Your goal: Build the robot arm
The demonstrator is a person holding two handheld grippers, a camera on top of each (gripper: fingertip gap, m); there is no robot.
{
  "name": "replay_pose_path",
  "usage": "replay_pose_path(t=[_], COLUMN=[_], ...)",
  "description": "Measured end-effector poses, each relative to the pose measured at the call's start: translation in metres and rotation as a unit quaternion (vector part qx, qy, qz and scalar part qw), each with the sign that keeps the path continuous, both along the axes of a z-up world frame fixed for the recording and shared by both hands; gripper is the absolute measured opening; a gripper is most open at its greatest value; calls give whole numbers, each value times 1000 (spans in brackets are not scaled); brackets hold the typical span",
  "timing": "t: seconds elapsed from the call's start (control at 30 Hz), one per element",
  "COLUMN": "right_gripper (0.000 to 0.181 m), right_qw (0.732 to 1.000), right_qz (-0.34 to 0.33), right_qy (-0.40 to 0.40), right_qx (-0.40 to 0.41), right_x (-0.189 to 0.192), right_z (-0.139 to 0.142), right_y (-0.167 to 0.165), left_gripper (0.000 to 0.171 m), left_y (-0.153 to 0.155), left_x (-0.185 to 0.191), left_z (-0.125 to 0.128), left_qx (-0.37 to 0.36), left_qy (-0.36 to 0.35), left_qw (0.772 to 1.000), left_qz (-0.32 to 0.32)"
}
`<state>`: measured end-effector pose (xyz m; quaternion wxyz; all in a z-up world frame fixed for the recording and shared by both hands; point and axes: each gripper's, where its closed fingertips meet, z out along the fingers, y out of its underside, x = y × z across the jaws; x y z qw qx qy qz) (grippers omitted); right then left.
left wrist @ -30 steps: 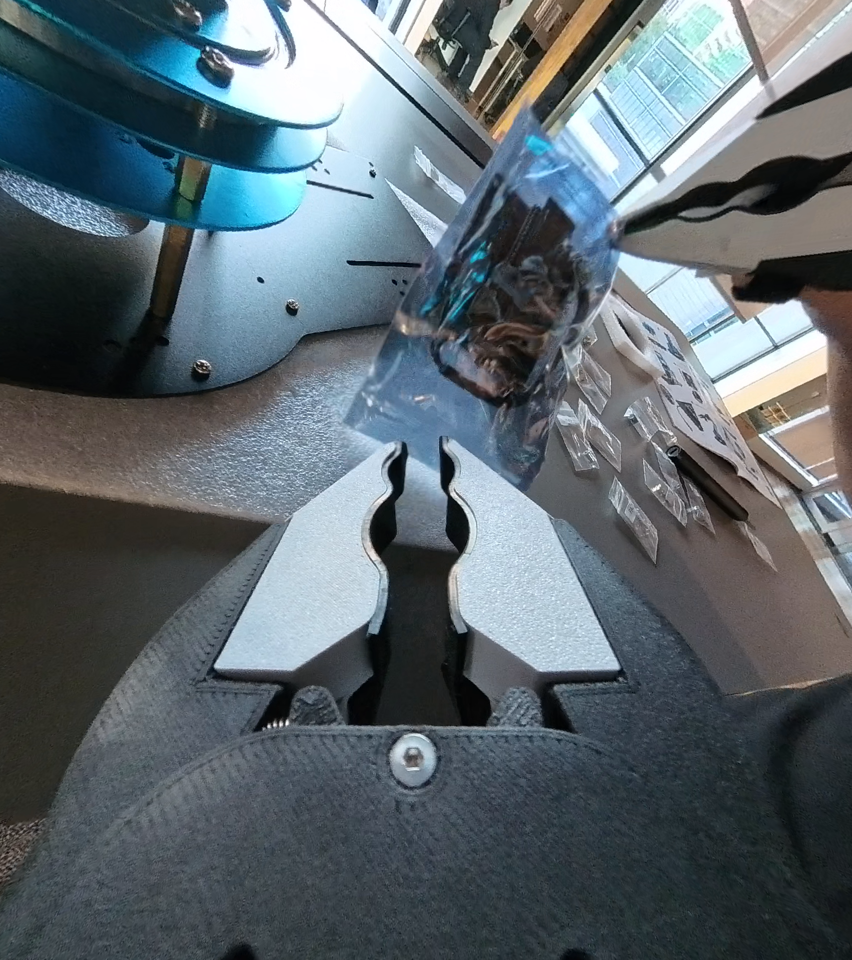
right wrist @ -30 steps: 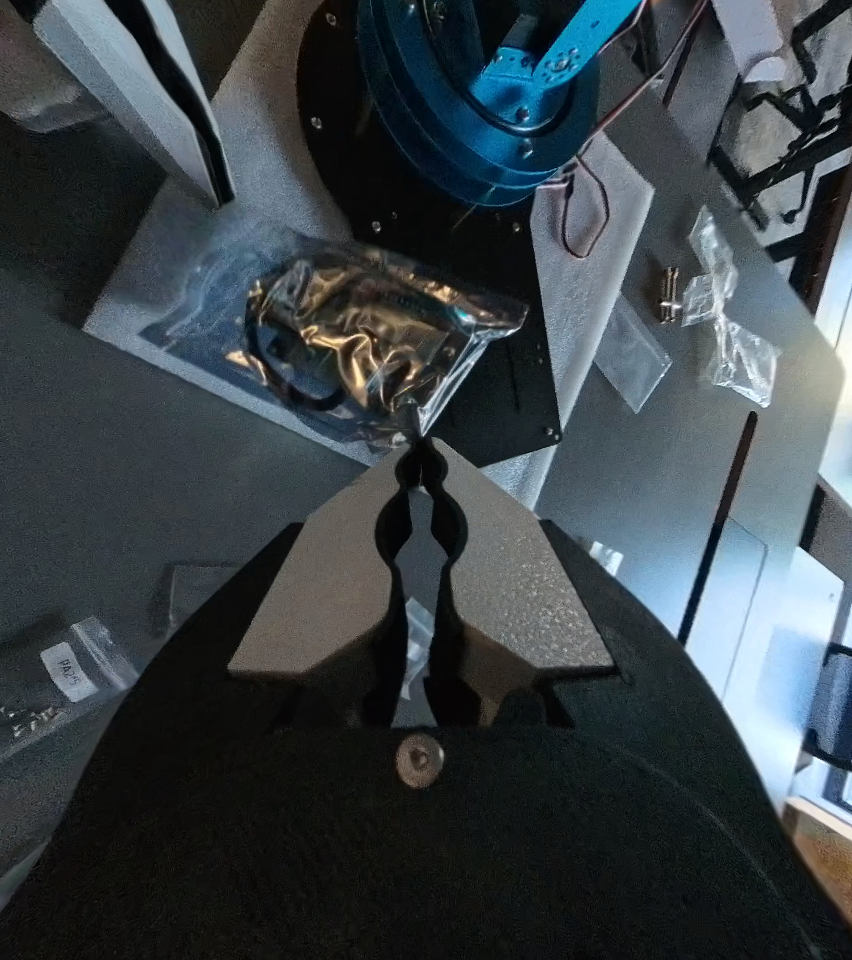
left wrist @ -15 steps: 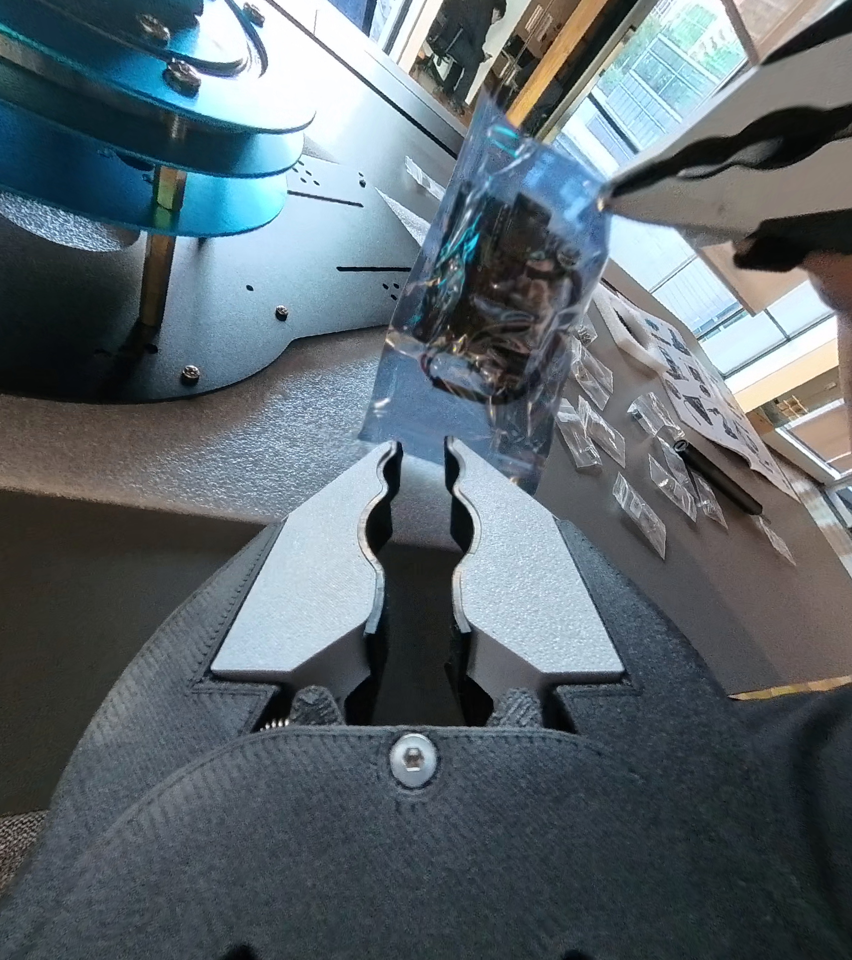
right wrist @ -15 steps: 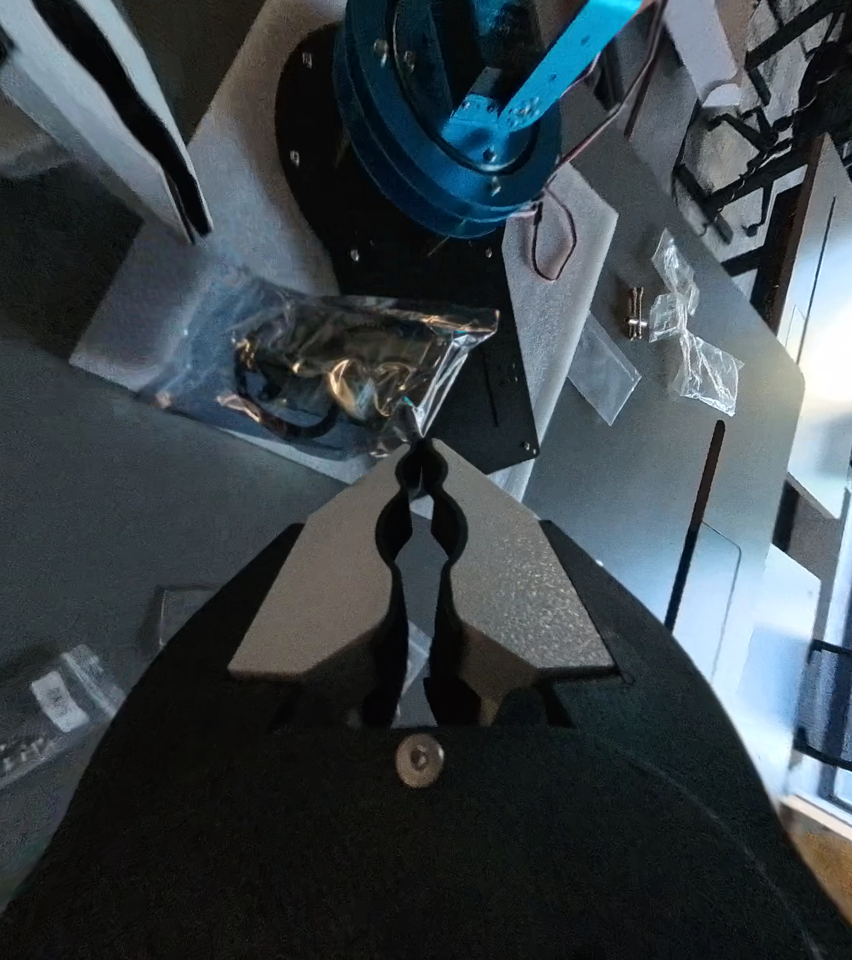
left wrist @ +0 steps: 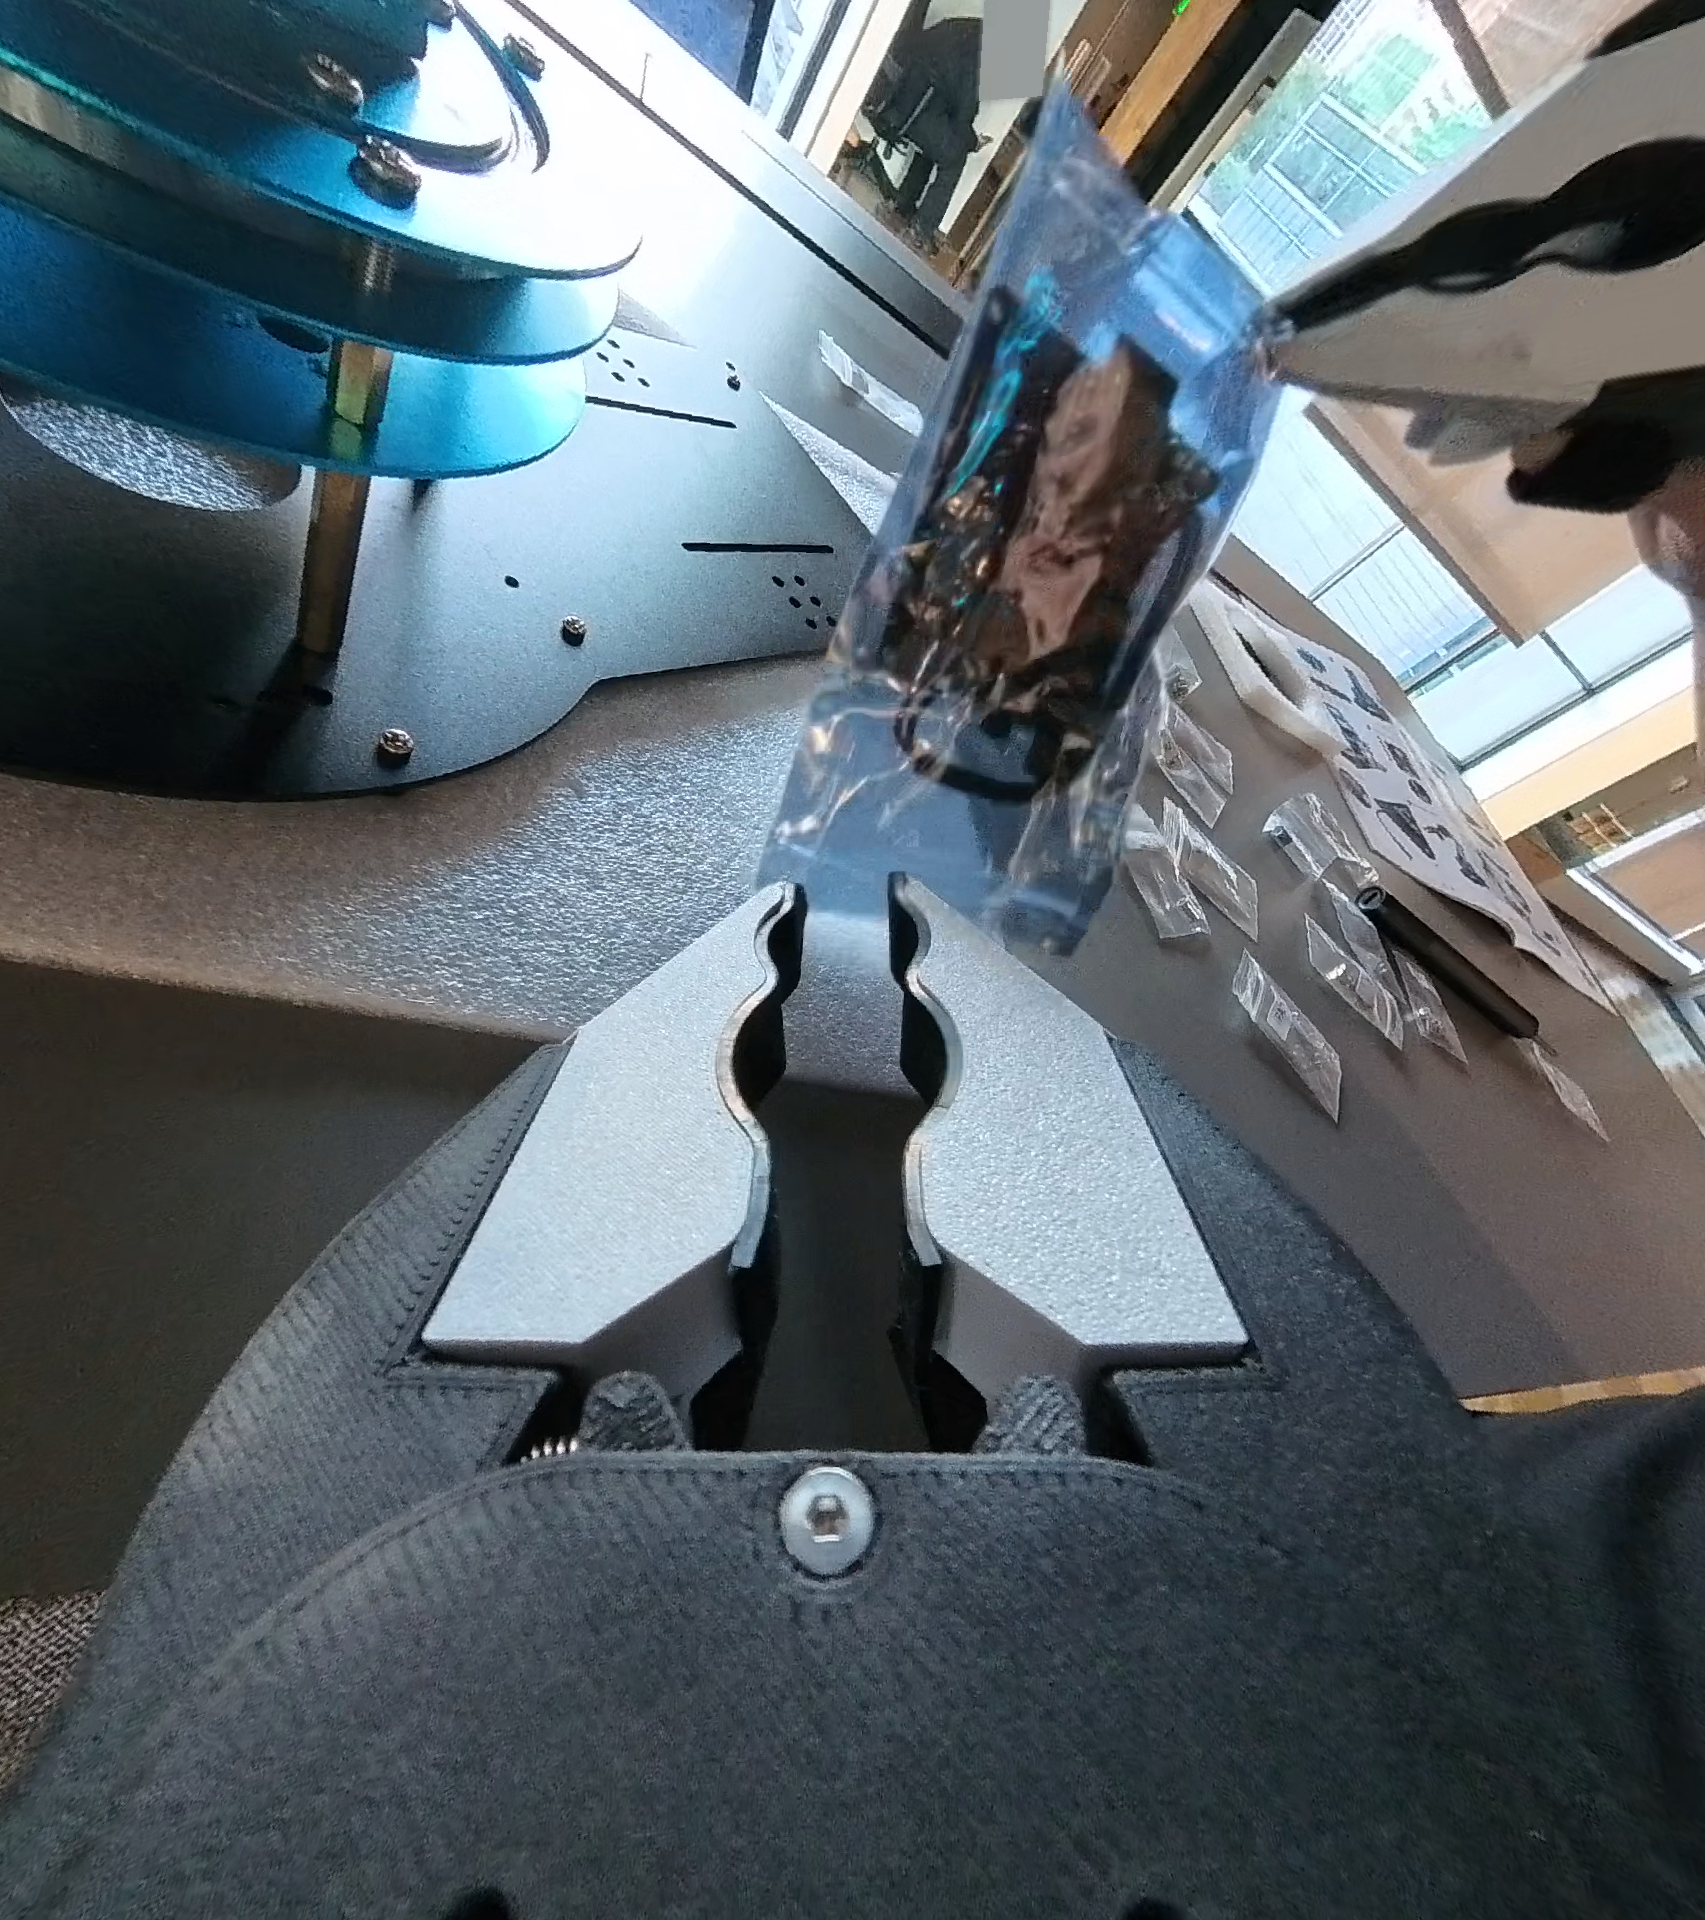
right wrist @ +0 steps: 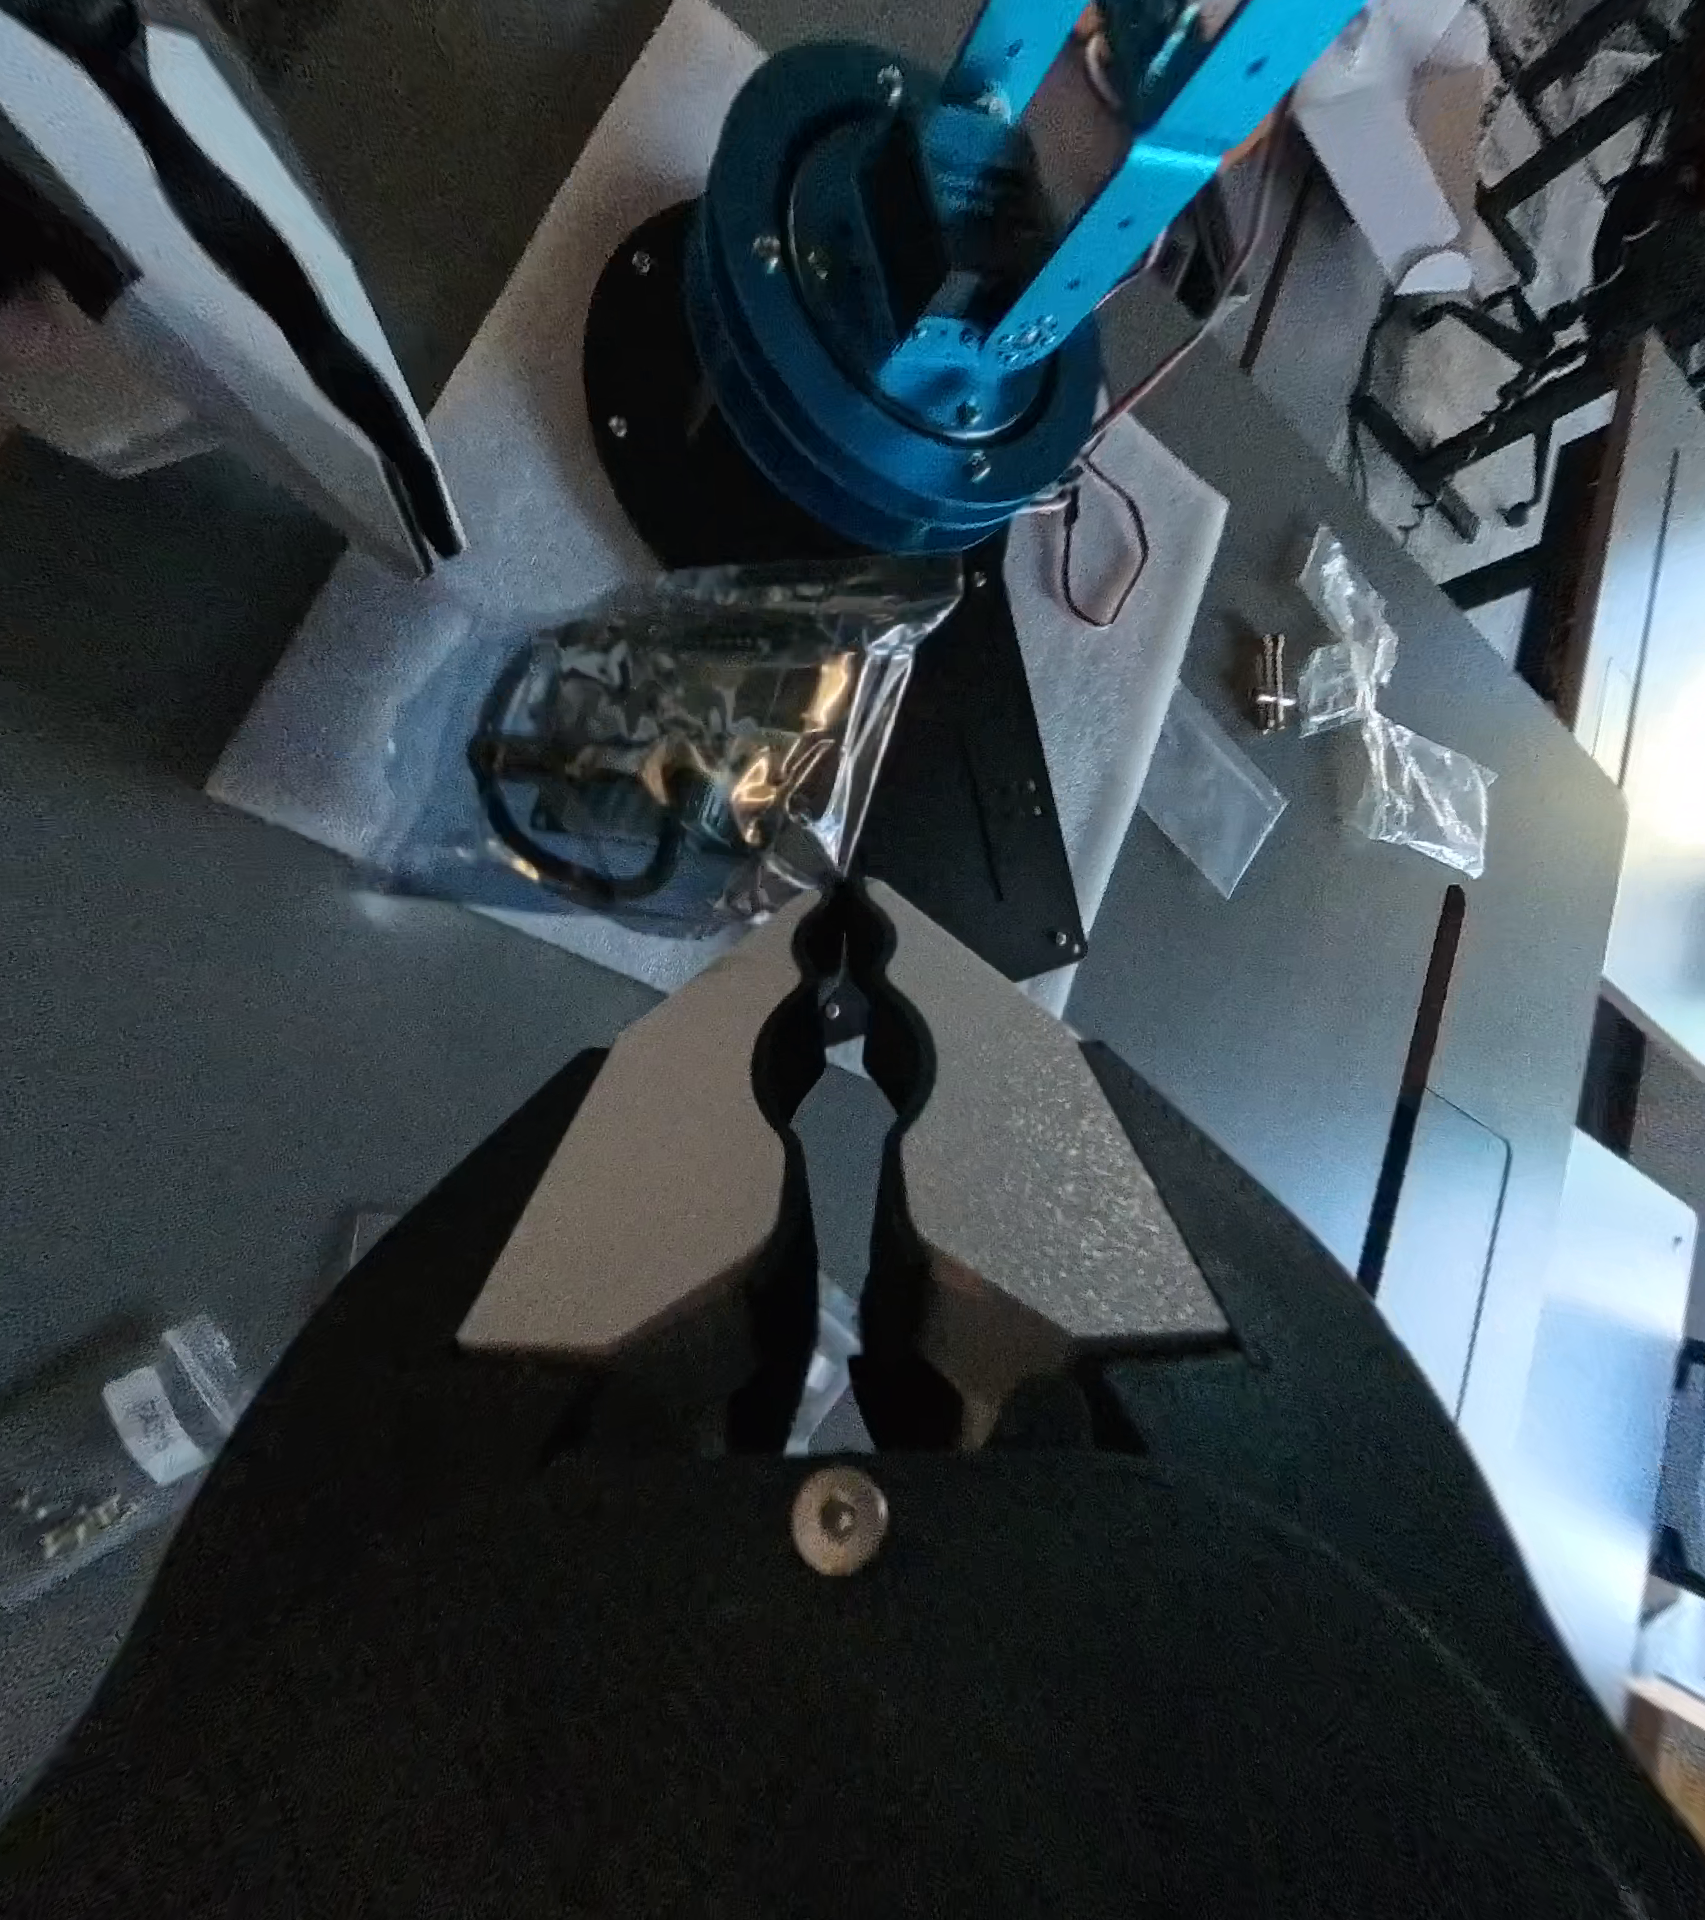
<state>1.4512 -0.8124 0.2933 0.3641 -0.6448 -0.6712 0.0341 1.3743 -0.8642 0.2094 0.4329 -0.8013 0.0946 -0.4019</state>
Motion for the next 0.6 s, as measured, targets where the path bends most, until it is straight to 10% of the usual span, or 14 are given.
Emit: replay_pose_path(t=[0.6], right_gripper=[0], right_qw=[1000], right_qz=[7], right_qy=[16], right_qx=[-3], right_x=[-1], right_z=[1], right_y=[-1], left_gripper=[14], left_y=[2], left_x=[-8], left_z=[0], left_qx=[13], left_qy=[10], left_qw=[1000], left_qz=[12])
